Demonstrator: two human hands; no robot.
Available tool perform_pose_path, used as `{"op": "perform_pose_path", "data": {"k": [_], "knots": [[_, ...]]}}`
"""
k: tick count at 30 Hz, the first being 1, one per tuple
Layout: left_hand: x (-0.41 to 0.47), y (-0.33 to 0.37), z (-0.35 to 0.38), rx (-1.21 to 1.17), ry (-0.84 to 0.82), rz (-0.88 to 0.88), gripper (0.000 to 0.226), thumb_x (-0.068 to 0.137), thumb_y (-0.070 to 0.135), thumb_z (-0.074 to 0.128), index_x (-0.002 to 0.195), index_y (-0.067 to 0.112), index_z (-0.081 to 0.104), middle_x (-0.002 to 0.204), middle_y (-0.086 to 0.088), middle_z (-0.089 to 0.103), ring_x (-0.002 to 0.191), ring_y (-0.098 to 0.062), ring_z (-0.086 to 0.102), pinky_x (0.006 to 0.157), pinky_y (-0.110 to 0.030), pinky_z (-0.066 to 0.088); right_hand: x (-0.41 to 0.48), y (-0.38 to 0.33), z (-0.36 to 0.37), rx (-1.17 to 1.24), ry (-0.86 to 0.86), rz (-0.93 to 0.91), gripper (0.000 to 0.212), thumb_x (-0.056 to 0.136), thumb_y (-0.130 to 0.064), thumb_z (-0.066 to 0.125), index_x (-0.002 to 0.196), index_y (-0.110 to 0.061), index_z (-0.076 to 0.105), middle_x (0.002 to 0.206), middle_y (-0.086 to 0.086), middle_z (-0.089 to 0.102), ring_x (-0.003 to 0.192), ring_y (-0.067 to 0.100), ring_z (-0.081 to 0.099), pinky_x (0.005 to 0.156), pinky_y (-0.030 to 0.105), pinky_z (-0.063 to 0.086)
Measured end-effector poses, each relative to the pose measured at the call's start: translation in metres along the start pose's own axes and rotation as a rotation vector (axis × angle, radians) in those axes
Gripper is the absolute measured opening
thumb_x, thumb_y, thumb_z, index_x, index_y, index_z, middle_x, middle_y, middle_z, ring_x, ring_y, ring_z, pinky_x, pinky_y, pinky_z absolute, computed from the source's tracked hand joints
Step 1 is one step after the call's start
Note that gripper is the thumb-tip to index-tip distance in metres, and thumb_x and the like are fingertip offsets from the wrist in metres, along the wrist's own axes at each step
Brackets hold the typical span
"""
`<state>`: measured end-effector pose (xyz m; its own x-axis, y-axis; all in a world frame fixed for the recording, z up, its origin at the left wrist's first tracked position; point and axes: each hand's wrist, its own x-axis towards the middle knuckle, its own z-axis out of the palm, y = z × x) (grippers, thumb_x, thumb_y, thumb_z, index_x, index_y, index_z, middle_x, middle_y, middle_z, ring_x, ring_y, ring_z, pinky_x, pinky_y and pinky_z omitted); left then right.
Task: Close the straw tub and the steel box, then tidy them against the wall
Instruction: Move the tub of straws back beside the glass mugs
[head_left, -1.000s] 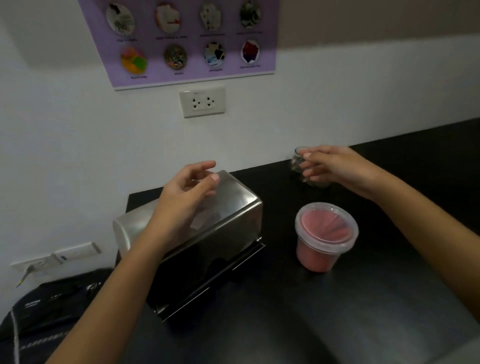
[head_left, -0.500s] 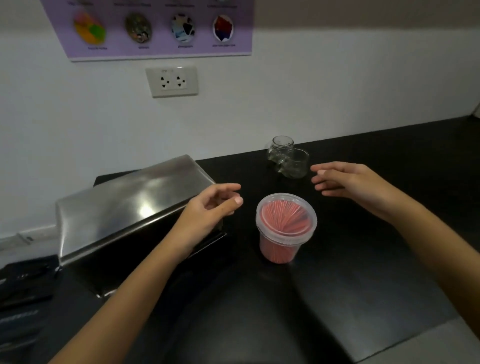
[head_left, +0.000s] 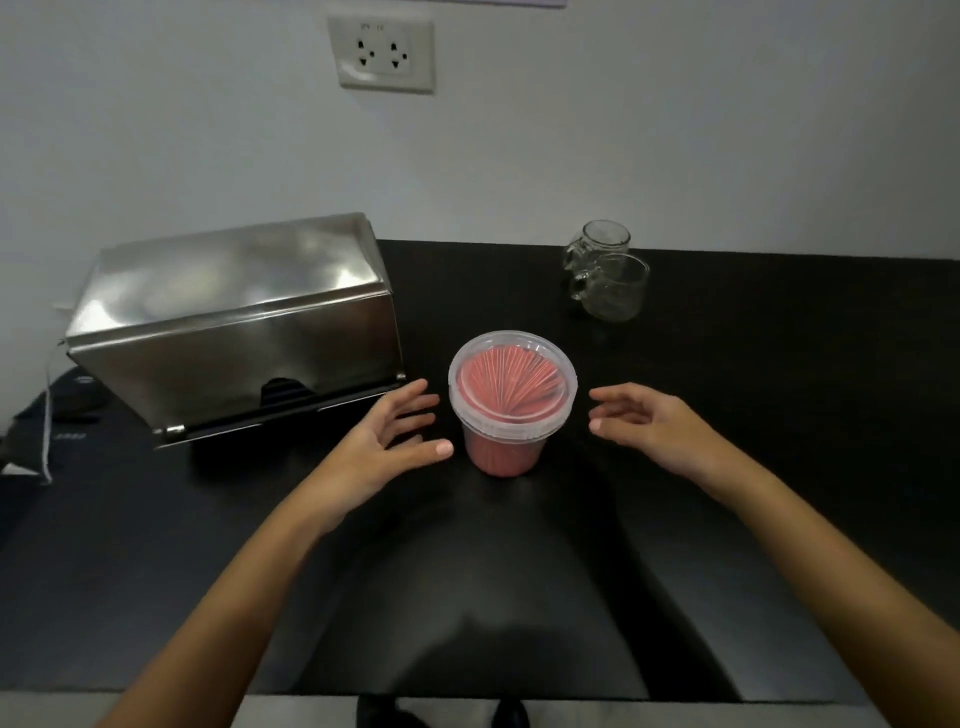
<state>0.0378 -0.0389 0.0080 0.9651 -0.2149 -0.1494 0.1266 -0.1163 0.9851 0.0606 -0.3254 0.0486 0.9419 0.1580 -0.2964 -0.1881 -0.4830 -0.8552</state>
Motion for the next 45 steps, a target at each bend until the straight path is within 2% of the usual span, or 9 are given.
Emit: {"op": "perform_pose_path", "data": {"k": [5,10,16,20,26,30,37,42,45], "knots": [[0.007,-0.005,0.006,0.116,-0.041,-0.036,0.082,0.046,0.043,0.081,0.119,0.044,0.042,0.126,0.013,0.051,0.125,-0.009,0.046,0.104,-0.027,0.036,0.010,0.019,0.022,-0.119,-0.086,-0.001,0.055,0.076,-0.020,0.069,0.126,-0.019,0.046,0.124,0.002,0.055,0.113,0.012,0.050,0.092,0.025,0.040],[0.023,0.006,0.009,0.233,-0.111,-0.023,0.089,0.041,0.058,0.081,0.119,0.052,0.038,0.124,0.023,0.048,0.118,0.005,0.044,0.103,-0.022,0.034,0.022,0.026,0.037,-0.122,-0.106,-0.037,0.076,0.070,-0.025,0.075,0.133,-0.020,0.034,0.139,0.004,0.044,0.125,0.015,0.042,0.094,0.023,0.035],[0.045,0.016,0.017,0.272,-0.126,0.053,0.099,0.053,0.033,0.084,0.137,0.029,0.031,0.136,0.008,0.046,0.124,-0.005,0.046,0.100,-0.019,0.041,0.030,0.030,0.055,-0.017,-0.071,-0.127,0.090,0.060,-0.027,0.081,0.136,-0.021,0.032,0.139,0.000,0.043,0.127,0.014,0.041,0.099,0.024,0.037],[0.062,0.018,0.018,0.278,-0.141,0.091,0.105,0.062,0.020,0.082,0.142,0.035,0.016,0.132,0.025,0.035,0.115,0.010,0.043,0.086,-0.003,0.041,0.043,0.028,0.054,0.021,-0.008,-0.146,0.091,0.060,-0.023,0.082,0.136,-0.019,0.032,0.139,0.000,0.043,0.125,0.011,0.042,0.101,0.026,0.038],[0.088,0.024,0.025,0.247,-0.102,0.126,0.102,0.069,0.014,0.077,0.143,0.039,0.011,0.137,0.021,0.034,0.117,0.002,0.044,0.089,-0.006,0.042,0.070,0.028,0.042,0.035,0.038,-0.132,0.089,0.060,-0.021,0.082,0.135,-0.019,0.033,0.138,0.002,0.045,0.124,0.015,0.044,0.099,0.026,0.039],[0.108,0.025,0.031,0.177,-0.039,0.128,0.090,0.068,0.014,0.077,0.140,0.035,0.027,0.136,0.012,0.045,0.122,-0.008,0.047,0.097,-0.024,0.044,0.091,0.027,0.034,0.083,0.085,-0.107,0.086,0.061,-0.015,0.081,0.133,-0.019,0.034,0.135,0.005,0.047,0.122,0.020,0.047,0.096,0.028,0.041],[0.149,0.031,0.038,0.155,0.135,0.087,0.089,0.067,0.019,0.079,0.141,0.029,0.030,0.130,0.012,0.046,0.115,-0.006,0.047,0.078,-0.012,0.046,0.133,0.019,0.023,0.121,0.164,-0.111,0.075,0.068,-0.011,0.076,0.132,-0.016,0.036,0.132,0.009,0.049,0.119,0.021,0.050,0.091,0.026,0.042],[0.181,0.036,0.037,0.168,0.232,0.018,0.081,0.066,0.026,0.079,0.136,0.021,0.039,0.133,-0.001,0.052,0.116,-0.011,0.048,0.091,-0.026,0.040,0.163,0.008,0.012,0.104,0.174,-0.145,0.069,0.071,-0.011,0.074,0.130,-0.010,0.038,0.130,0.014,0.052,0.116,0.024,0.053,0.089,0.025,0.042],[0.197,0.035,0.038,0.146,0.262,-0.008,0.074,0.066,0.028,0.079,0.132,0.023,0.045,0.127,0.002,0.056,0.115,-0.013,0.051,0.084,-0.020,0.042,0.182,0.003,0.008,0.126,0.171,-0.143,0.067,0.072,-0.010,0.073,0.129,-0.010,0.039,0.130,0.013,0.052,0.118,0.025,0.052,0.095,0.030,0.042]]}}
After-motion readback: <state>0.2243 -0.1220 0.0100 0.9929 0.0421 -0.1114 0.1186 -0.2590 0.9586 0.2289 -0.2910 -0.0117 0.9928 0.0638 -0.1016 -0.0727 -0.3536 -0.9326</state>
